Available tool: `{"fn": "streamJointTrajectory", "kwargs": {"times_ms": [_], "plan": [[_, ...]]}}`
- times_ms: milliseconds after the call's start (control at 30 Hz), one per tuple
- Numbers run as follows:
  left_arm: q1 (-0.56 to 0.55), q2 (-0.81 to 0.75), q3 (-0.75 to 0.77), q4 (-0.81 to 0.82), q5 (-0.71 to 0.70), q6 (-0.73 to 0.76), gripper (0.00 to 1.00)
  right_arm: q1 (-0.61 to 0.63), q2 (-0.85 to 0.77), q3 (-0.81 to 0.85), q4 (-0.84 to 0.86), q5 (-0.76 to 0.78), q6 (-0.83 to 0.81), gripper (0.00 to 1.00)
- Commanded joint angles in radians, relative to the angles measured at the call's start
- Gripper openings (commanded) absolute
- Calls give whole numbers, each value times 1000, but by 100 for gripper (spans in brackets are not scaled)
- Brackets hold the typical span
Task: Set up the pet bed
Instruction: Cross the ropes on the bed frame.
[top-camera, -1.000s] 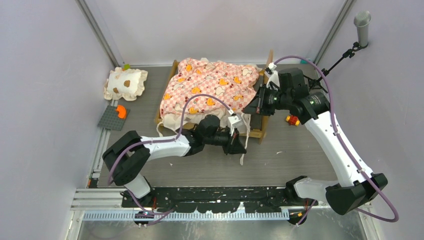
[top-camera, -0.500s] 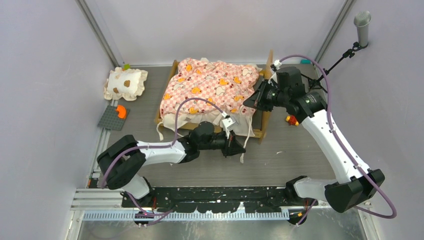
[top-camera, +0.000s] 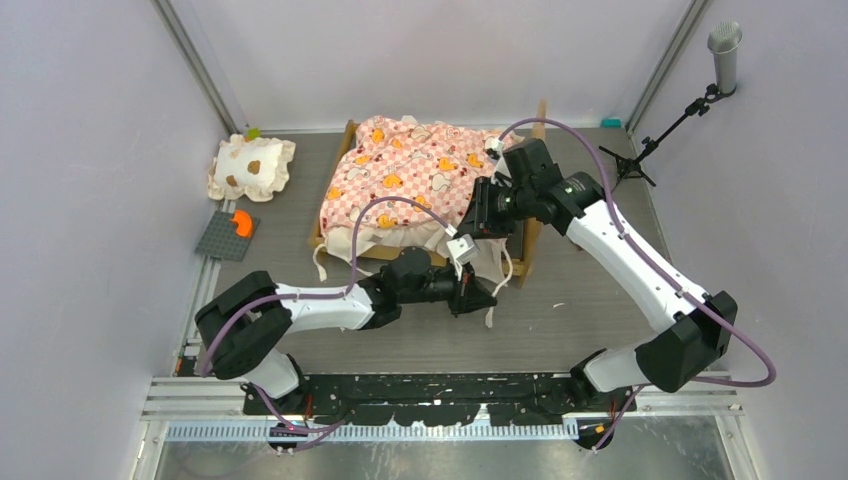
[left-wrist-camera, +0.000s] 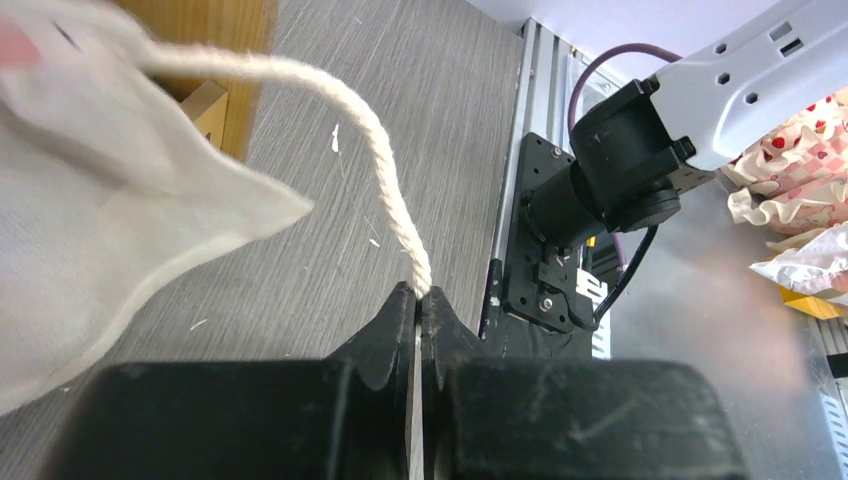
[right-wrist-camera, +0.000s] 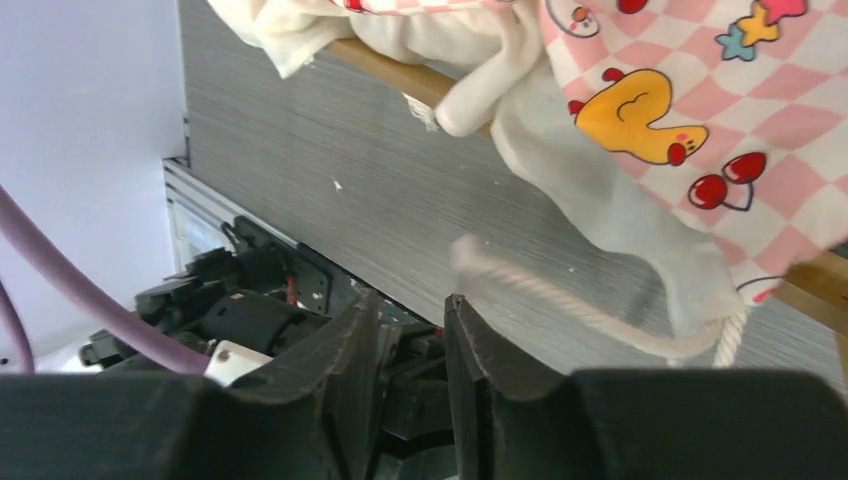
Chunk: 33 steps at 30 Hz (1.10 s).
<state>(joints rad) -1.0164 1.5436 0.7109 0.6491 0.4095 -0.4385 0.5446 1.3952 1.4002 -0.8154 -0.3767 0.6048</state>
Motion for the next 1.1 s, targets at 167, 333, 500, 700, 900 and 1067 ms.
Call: {"fn": "streamJointTrajectory", "kwargs": {"times_ms": [167,333,500,700,900,1067], "plan": [[-11,3,48,49,-2,-5,0,19,-55,121,-165,196,-97,49],[-11,6,54,52,-4,-8,0,19,-103,138,-239,323,-110,51],[-11,2,59,54,0,-11,0,19,-185,30,-266,440,-86,50],[-11,6,56,55,5,-8,0,18,-244,-89,-251,468,-28,51],[-11,12,50,63,1,-6,0,19,-280,-200,-185,393,36,52],[-11,14,47,69,-2,-3,0,19,-286,-270,-151,350,63,52]]}}
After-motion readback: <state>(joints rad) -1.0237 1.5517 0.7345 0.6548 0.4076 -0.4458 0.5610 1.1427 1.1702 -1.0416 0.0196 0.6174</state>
